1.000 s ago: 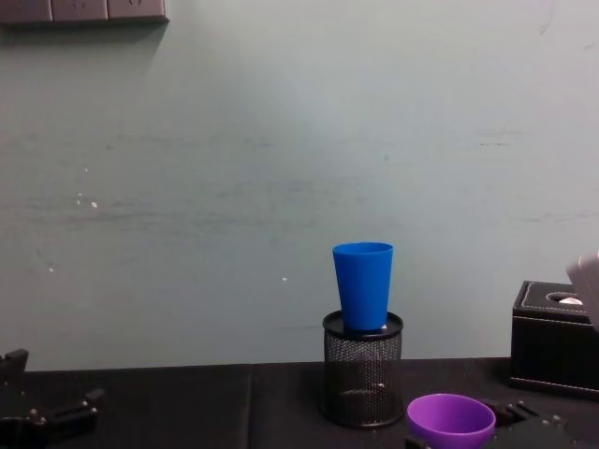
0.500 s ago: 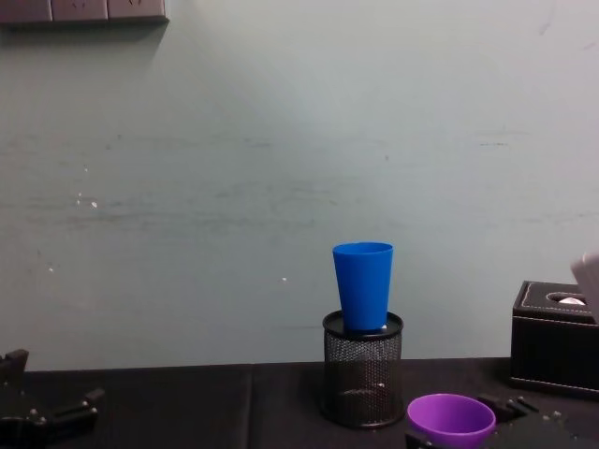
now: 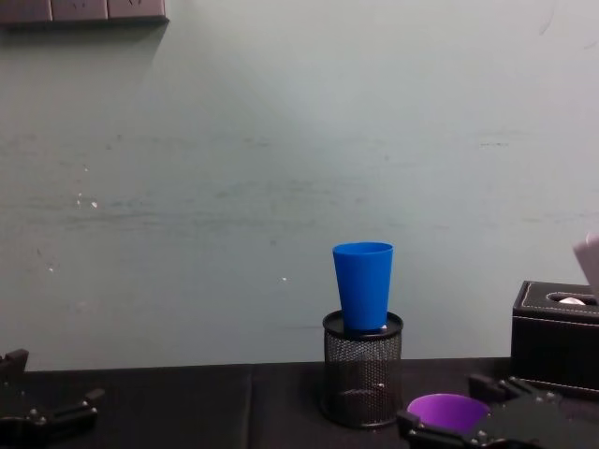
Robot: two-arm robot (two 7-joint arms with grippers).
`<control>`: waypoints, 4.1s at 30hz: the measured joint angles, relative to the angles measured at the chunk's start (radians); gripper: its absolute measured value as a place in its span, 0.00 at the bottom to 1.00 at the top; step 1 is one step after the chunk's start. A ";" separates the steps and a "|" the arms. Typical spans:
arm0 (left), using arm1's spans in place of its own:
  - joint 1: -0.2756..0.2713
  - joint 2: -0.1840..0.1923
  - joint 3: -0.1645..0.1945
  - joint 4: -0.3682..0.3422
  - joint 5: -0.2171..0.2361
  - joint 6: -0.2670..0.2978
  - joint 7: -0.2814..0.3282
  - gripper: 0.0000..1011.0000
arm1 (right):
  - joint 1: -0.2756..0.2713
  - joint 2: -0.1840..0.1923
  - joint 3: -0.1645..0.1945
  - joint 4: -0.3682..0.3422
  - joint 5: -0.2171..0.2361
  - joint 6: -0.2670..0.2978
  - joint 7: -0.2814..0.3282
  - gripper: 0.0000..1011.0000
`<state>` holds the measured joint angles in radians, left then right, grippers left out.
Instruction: Pick up one cup with a gripper and tap it against the other cup.
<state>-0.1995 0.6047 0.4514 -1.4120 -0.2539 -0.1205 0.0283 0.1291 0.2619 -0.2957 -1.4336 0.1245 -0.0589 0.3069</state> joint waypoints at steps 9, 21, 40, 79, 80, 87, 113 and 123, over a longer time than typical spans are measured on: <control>0.000 0.000 0.000 0.000 0.000 0.000 0.000 1.00 | -0.010 0.003 0.008 -0.024 0.011 -0.015 0.001 0.99; 0.000 0.000 0.000 0.000 0.000 0.000 0.000 1.00 | -0.017 0.004 0.016 -0.051 0.033 -0.053 0.010 0.99; 0.000 0.000 0.000 0.000 0.000 0.000 0.000 1.00 | -0.020 0.002 0.021 -0.055 0.035 -0.071 0.005 0.99; 0.000 0.000 0.000 0.000 0.000 0.000 0.000 1.00 | -0.019 0.002 0.021 -0.054 0.033 -0.066 0.004 0.99; 0.000 0.000 0.000 0.000 0.000 0.000 0.000 1.00 | -0.019 0.002 0.021 -0.054 0.033 -0.066 0.004 0.99; 0.000 0.000 0.000 0.000 0.000 0.000 0.000 1.00 | -0.020 0.001 0.026 -0.056 0.035 -0.066 0.001 0.99; 0.000 0.000 0.000 0.000 0.000 0.000 0.000 1.00 | 0.005 -0.081 0.155 0.023 -0.024 -0.035 -0.188 0.99; 0.000 0.000 0.000 0.000 0.000 0.000 0.000 1.00 | 0.017 -0.106 0.176 0.062 -0.095 -0.011 -0.249 0.99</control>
<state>-0.1995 0.6047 0.4514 -1.4120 -0.2539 -0.1205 0.0283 0.1460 0.1558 -0.1198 -1.3711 0.0292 -0.0700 0.0578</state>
